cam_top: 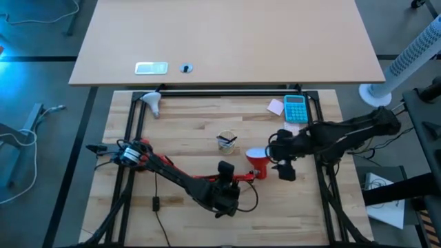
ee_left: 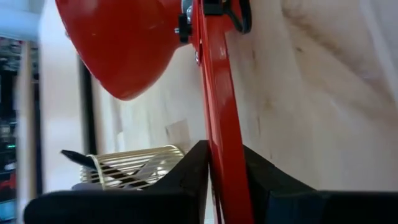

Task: Screw lightbulb
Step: Prepare the lamp to insert the light bulb

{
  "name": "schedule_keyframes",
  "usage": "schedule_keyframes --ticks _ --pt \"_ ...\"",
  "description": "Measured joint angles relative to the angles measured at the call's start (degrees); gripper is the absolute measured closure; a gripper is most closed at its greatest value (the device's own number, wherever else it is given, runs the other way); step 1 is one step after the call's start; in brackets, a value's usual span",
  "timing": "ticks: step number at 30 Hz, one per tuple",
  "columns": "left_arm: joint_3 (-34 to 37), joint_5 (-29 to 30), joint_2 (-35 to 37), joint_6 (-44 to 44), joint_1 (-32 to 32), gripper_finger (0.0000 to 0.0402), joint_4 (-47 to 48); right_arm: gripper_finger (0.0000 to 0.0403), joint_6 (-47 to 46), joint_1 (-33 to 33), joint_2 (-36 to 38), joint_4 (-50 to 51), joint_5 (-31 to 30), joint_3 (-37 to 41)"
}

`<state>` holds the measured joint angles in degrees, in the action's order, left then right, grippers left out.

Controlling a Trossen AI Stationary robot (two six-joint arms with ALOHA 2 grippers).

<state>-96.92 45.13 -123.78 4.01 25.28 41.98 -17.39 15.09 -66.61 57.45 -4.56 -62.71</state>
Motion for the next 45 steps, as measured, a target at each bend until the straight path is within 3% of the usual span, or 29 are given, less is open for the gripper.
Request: schedule_keyframes --ticks 6,13,22,33,40,45 --pt "0.0 -4.0 0.2 -0.7 0.0 0.0317 -0.1 0.0110 5.5 -4.1 -1.4 -9.0 5.4 6.0" --pt "0.2 -6.9 0.2 -1.6 -0.1 0.0259 0.1 0.0132 12.4 -4.9 -9.3 -10.6 8.5 7.1" --pt "0.2 -12.9 1.9 -6.8 -0.1 0.0199 2.5 0.0222 13.2 -3.6 -15.5 -11.6 8.9 5.4" --pt "0.3 -13.7 10.5 -14.1 -0.4 0.0151 3.5 0.0386 20.0 -3.0 -15.6 -7.8 -5.1 5.0" --pt "3.1 -13.0 13.9 -23.2 -2.2 0.0148 3.0 0.0378 24.0 -2.9 -16.1 -8.7 -15.5 5.3" --pt "10.2 -13.0 14.0 -28.4 -4.0 0.0148 -3.1 0.0382 24.0 -2.2 -16.8 -11.1 -20.7 6.5"
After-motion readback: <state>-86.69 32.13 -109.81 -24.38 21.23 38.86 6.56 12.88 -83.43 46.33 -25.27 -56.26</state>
